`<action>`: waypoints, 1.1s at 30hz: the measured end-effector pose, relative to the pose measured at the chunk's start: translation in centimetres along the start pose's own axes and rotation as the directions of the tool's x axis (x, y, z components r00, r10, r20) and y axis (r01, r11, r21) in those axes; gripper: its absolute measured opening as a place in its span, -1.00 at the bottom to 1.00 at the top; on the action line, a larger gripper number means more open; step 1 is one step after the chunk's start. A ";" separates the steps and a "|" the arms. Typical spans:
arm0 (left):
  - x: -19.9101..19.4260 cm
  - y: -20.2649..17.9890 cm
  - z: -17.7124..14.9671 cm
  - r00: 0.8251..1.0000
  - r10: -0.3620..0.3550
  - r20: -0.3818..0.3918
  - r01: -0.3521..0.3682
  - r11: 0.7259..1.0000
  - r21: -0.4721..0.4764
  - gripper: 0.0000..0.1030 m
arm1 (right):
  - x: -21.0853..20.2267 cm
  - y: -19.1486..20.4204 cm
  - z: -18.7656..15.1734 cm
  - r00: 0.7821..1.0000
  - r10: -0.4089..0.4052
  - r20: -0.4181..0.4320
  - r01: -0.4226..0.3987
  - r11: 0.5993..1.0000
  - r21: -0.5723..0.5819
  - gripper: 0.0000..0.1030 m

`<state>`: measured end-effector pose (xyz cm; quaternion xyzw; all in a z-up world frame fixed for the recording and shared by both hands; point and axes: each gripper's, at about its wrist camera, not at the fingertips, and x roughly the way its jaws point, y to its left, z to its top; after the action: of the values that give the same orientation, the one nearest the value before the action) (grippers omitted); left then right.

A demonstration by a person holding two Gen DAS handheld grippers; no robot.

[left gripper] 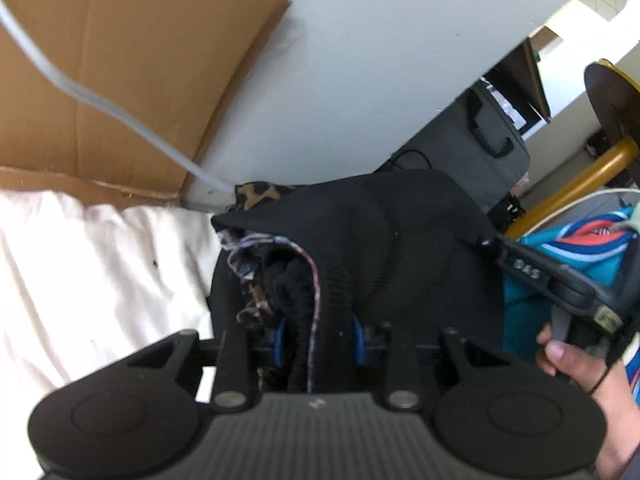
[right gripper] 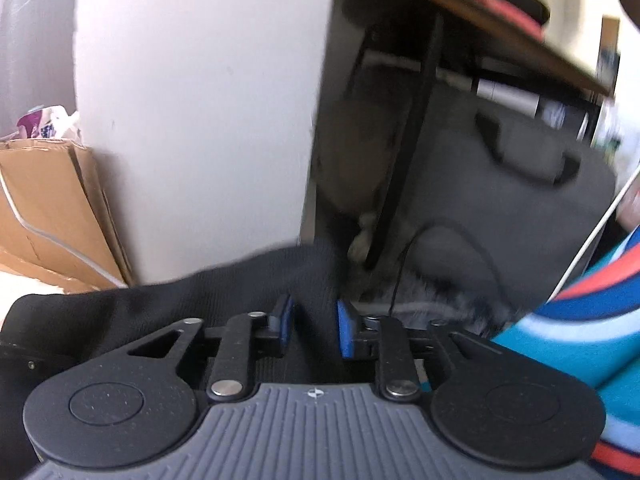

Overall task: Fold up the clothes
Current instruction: 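Carry the folded shorts with both grippers toward the bed corner by the blue cloth, then lower the folded shorts onto the bed and open both grippers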

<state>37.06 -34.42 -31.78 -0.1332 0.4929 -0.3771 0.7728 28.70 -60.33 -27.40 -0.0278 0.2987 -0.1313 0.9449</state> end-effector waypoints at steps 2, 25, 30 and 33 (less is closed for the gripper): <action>0.1 0.0 0.2 1.000 -0.002 -0.007 0.002 1.000 0.007 -0.30 | -0.9 0.3 -0.1 1.000 -0.002 0.030 0.002 1.000 -0.002 -0.34; 1.7 2.4 4.6 0.994 -0.077 0.076 0.086 0.989 -0.120 -0.41 | -6.6 6.9 -7.2 0.972 0.227 0.051 -0.230 0.906 0.356 -0.34; 0.5 2.8 5.6 0.989 0.000 0.146 0.010 0.998 -0.065 -0.71 | -5.3 9.5 -5.9 0.960 0.274 0.055 -0.277 0.903 0.328 -0.34; -0.4 3.3 6.2 0.983 0.039 0.181 -0.033 0.999 -0.038 -0.71 | -3.8 10.7 -5.2 0.957 0.289 0.035 -0.284 0.902 0.324 -0.34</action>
<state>43.78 -32.93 -30.44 -0.1714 0.4292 -0.3407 0.8187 25.19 -48.85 -30.91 0.1739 0.2804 -0.0386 0.9432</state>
